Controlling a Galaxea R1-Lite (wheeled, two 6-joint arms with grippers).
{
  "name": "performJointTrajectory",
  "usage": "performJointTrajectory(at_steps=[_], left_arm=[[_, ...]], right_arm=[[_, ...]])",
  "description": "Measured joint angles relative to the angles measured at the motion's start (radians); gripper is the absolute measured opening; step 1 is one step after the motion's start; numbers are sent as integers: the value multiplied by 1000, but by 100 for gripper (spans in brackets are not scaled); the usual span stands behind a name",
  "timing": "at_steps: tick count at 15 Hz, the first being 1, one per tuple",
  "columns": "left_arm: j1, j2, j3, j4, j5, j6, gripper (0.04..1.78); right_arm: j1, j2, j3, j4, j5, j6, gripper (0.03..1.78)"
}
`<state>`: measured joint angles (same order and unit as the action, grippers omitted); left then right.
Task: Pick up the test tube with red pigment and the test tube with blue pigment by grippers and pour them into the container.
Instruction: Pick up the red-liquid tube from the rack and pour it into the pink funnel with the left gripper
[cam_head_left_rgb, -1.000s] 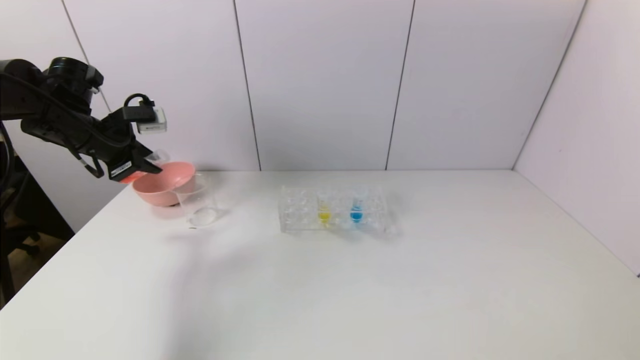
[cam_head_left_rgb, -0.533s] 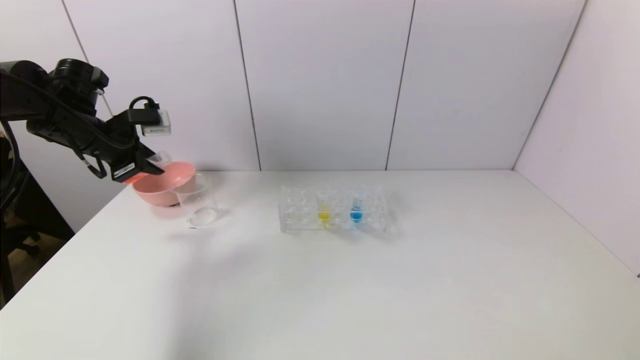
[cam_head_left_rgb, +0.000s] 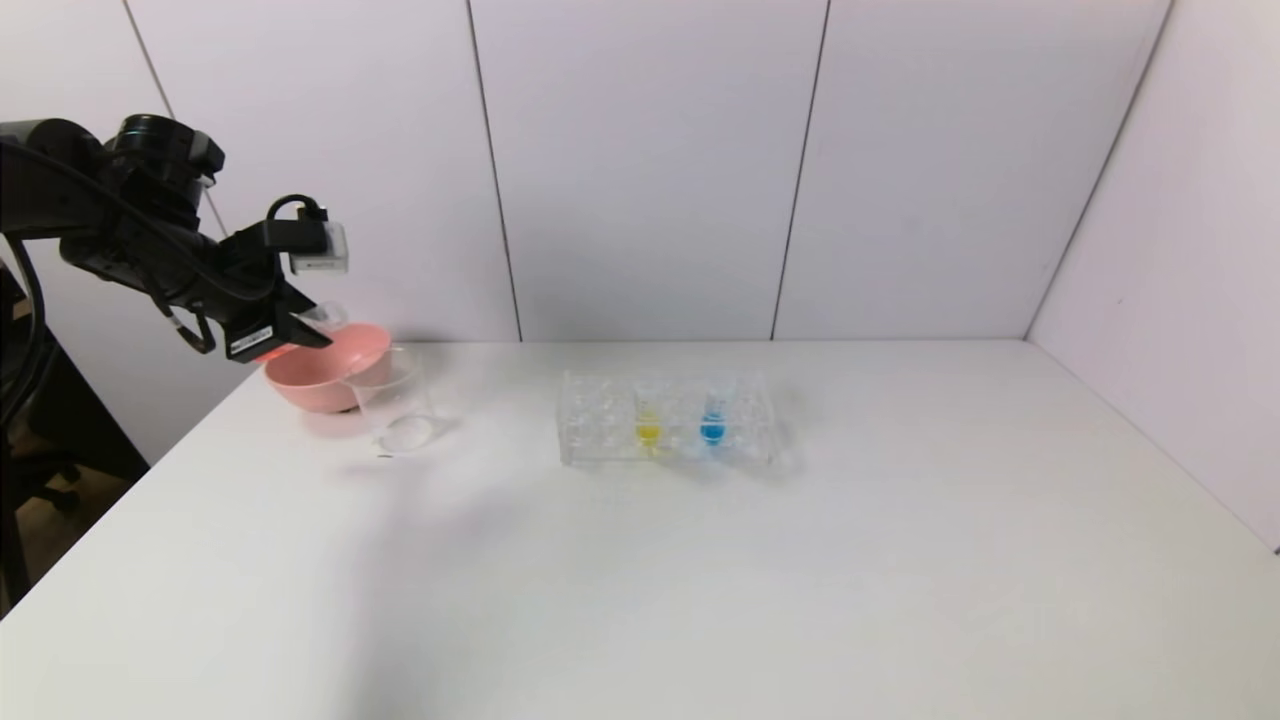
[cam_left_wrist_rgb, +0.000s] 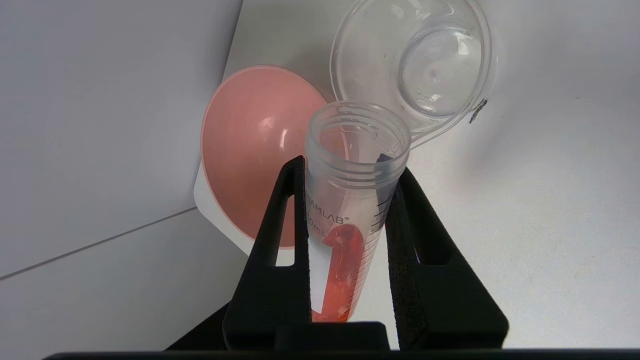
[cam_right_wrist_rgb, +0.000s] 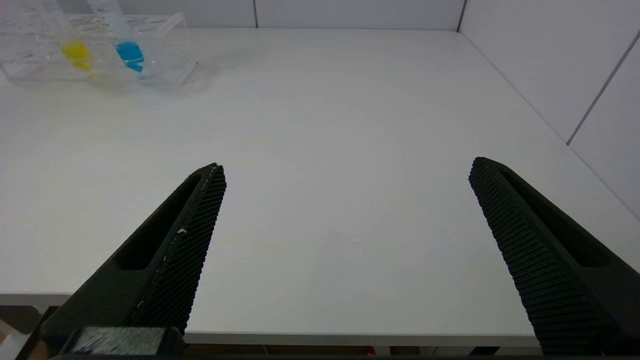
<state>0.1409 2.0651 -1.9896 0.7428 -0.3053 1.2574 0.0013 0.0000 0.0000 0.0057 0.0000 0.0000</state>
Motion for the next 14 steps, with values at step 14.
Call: performJointTrajectory(at_steps=[14], left_arm=[[-23, 16, -13, 15, 51, 19, 45]], right_arm=[[0, 0, 0, 0, 0, 0, 177]])
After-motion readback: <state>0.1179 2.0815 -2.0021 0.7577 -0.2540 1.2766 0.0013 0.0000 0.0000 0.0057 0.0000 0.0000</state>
